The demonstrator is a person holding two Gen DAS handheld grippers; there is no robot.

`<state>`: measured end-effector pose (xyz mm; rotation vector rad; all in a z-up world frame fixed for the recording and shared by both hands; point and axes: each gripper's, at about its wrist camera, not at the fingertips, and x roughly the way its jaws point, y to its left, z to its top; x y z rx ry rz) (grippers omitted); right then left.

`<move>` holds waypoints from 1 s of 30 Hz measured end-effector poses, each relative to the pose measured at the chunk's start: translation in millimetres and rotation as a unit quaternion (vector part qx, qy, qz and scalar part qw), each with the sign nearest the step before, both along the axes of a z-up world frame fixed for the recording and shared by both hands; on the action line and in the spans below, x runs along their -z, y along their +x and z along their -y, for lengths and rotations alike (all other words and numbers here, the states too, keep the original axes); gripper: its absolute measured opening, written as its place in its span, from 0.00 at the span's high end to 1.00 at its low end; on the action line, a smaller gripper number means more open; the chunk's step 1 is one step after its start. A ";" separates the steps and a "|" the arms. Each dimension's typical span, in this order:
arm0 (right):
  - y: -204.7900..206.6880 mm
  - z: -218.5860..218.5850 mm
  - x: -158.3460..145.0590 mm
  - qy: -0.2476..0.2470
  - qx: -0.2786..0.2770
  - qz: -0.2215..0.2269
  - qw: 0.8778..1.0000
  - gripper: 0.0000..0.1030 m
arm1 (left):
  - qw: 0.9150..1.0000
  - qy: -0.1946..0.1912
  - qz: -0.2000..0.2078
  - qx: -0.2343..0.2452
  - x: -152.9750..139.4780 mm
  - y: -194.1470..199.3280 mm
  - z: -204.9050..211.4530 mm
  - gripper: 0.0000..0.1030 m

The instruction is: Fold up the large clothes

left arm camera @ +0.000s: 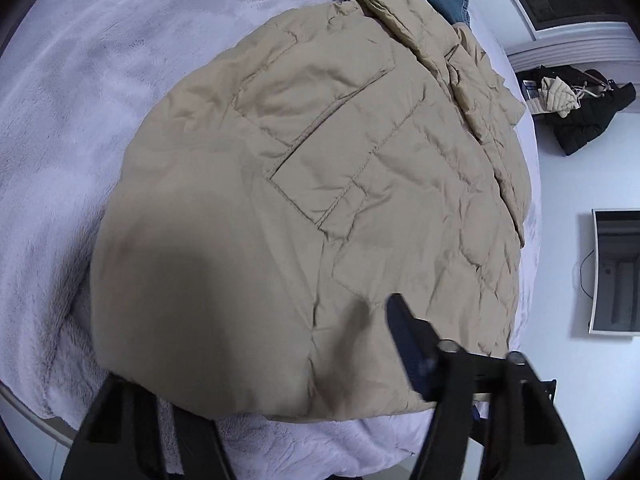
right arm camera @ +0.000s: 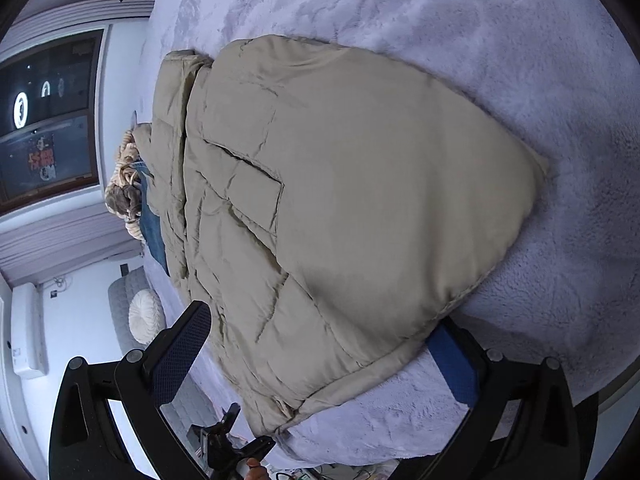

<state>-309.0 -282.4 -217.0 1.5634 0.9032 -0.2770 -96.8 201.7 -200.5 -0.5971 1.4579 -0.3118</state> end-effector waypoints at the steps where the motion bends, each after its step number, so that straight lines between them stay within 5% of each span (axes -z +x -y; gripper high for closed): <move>1: 0.1 0.4 -0.7 0.002 0.003 0.002 1.000 0.00 | 1.000 0.003 0.004 0.005 -1.0 2.9 1.3 0.74; 3: -3.0 1.5 -1.9 0.003 0.007 0.003 1.000 0.04 | 1.000 0.009 0.018 0.014 -8.9 6.8 0.7 0.81; 5: -2.4 3.9 -3.1 0.007 0.002 0.003 1.000 0.30 | 0.999 0.010 0.037 0.016 -22.6 9.5 -2.1 0.87; 7: 3.0 7.0 -2.3 0.015 -0.013 -0.007 1.000 0.91 | 0.998 0.013 0.056 0.017 -39.3 12.8 -3.7 0.87; 14: 53.3 20.9 -61.5 -0.079 -0.105 0.004 0.991 0.94 | 0.991 0.023 0.130 0.032 -105.7 43.6 14.5 0.87; 23: 181.6 61.0 -168.5 -0.218 -0.206 0.081 0.950 0.94 | 0.968 0.065 0.238 0.037 -194.1 141.5 60.8 0.87; 27: 260.7 81.8 -198.1 -0.268 -0.245 0.102 0.926 0.94 | 0.957 0.092 0.271 0.042 -206.3 206.8 89.3 0.87; 30: 319.4 91.5 -198.2 -0.292 -0.257 0.093 0.916 0.94 | 0.957 0.114 0.265 0.030 -192.6 259.6 106.2 0.87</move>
